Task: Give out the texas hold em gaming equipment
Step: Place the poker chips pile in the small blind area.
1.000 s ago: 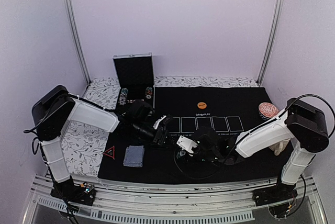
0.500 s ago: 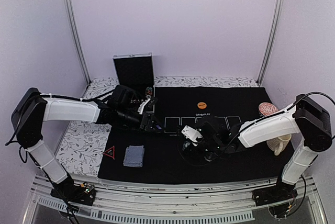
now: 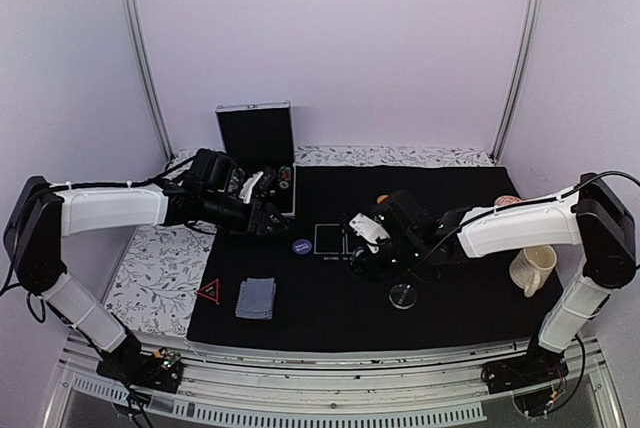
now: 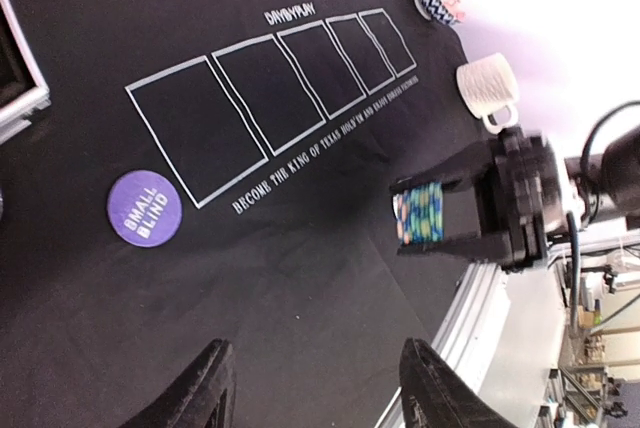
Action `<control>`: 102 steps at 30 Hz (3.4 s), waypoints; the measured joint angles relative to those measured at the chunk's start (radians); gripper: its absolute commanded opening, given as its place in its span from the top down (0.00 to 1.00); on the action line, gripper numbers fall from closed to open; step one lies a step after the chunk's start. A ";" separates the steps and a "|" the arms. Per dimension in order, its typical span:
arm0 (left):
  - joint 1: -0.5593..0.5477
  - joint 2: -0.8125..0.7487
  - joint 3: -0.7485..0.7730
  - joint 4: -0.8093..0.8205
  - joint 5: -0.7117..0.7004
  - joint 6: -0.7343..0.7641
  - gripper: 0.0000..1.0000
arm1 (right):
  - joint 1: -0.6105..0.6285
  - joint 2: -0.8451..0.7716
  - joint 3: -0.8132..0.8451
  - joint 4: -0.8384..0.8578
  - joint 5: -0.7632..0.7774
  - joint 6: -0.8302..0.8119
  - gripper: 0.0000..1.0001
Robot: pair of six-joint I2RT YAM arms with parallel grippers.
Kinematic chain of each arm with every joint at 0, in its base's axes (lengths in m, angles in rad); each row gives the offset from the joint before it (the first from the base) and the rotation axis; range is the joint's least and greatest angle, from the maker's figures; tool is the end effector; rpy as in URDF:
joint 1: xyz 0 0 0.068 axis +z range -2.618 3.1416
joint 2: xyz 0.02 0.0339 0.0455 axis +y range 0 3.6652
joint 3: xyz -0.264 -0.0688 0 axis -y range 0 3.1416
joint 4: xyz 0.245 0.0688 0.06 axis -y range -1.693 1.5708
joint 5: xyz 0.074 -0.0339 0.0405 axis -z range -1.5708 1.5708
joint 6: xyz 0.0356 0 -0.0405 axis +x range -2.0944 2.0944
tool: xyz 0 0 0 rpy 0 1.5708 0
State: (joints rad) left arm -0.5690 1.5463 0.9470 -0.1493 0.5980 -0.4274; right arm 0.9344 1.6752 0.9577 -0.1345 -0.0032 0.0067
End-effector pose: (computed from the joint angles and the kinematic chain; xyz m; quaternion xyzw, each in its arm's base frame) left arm 0.2634 -0.1922 0.2184 0.1794 0.8655 -0.4197 0.2064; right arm 0.2042 0.2765 0.1777 -0.4193 0.8369 0.1608 0.3128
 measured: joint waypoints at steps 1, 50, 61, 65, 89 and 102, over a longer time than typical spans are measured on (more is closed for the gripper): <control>0.005 -0.006 0.000 0.000 -0.003 0.002 0.42 | -0.013 0.000 0.010 -0.014 0.001 0.006 0.98; 0.087 -0.053 -0.012 -0.064 -0.039 0.061 0.41 | -0.679 0.529 0.612 -0.260 0.077 0.076 0.98; 0.092 -0.055 -0.018 -0.066 -0.039 0.065 0.41 | -0.515 0.303 0.480 -0.267 0.091 0.088 0.98; 0.099 -0.056 -0.023 -0.068 -0.040 0.070 0.41 | -0.357 0.246 0.452 -0.229 0.080 0.107 0.98; 0.171 -0.141 -0.072 -0.085 -0.053 0.101 0.41 | 0.119 0.569 0.672 -0.145 0.058 0.075 0.98; 0.192 -0.148 -0.073 -0.100 -0.046 0.108 0.41 | 0.119 0.599 0.672 -0.141 0.103 0.067 0.77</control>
State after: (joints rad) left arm -0.3775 1.3987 0.8742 -0.2497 0.5522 -0.3195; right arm 1.0538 2.2742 1.6299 -0.2756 0.0994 0.0738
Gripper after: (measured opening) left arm 0.587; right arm 0.412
